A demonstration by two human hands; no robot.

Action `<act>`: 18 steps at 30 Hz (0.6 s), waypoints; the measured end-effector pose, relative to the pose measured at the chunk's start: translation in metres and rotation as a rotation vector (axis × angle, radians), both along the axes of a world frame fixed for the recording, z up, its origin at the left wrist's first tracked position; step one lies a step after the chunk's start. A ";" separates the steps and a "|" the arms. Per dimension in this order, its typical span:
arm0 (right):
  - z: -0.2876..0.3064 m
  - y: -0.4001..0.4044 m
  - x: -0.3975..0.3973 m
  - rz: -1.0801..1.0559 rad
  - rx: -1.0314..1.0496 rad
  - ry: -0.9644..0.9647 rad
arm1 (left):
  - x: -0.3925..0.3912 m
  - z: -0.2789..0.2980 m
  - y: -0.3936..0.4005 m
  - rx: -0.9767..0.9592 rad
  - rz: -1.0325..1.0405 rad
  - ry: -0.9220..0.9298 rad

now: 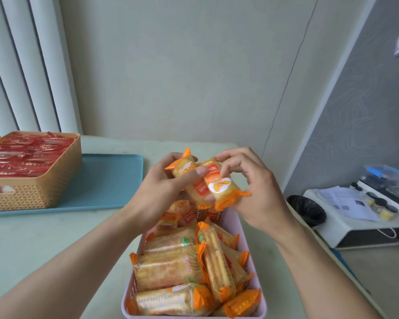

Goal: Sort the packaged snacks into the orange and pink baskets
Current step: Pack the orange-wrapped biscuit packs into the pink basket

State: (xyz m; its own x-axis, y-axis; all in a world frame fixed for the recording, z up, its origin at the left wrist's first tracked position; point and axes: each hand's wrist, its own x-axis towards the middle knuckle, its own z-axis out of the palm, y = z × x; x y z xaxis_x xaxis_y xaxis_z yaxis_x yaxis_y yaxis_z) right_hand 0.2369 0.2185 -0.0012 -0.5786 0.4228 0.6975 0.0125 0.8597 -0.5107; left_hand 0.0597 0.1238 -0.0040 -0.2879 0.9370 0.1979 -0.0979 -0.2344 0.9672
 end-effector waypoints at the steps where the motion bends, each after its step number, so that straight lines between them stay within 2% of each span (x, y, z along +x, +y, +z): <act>1: 0.002 0.000 0.001 0.014 -0.047 -0.084 | -0.001 0.000 0.000 -0.003 0.012 0.007; 3: 0.007 -0.004 0.002 0.112 -0.169 -0.224 | -0.005 0.001 -0.002 0.004 0.065 0.032; 5: 0.011 -0.011 -0.002 0.215 -0.310 -0.232 | -0.007 0.003 -0.002 0.044 0.123 0.002; 7: 0.013 -0.012 -0.011 0.180 -0.437 -0.125 | -0.006 0.006 -0.002 0.081 0.166 -0.044; 10: 0.022 -0.003 -0.022 0.012 -0.423 0.036 | -0.009 0.007 0.001 0.097 0.209 -0.058; 12: 0.033 0.005 -0.016 -0.004 -0.465 0.094 | -0.016 0.006 0.001 0.088 0.236 -0.024; 14: 0.044 0.012 -0.003 -0.017 -0.502 -0.036 | -0.022 0.005 0.002 0.073 0.279 0.040; 16: 0.048 0.017 0.009 -0.003 -0.486 -0.339 | -0.026 0.004 0.003 0.052 0.296 0.073; 18: 0.045 0.020 0.012 -0.033 -0.383 -0.639 | -0.027 0.002 0.005 0.021 0.281 0.083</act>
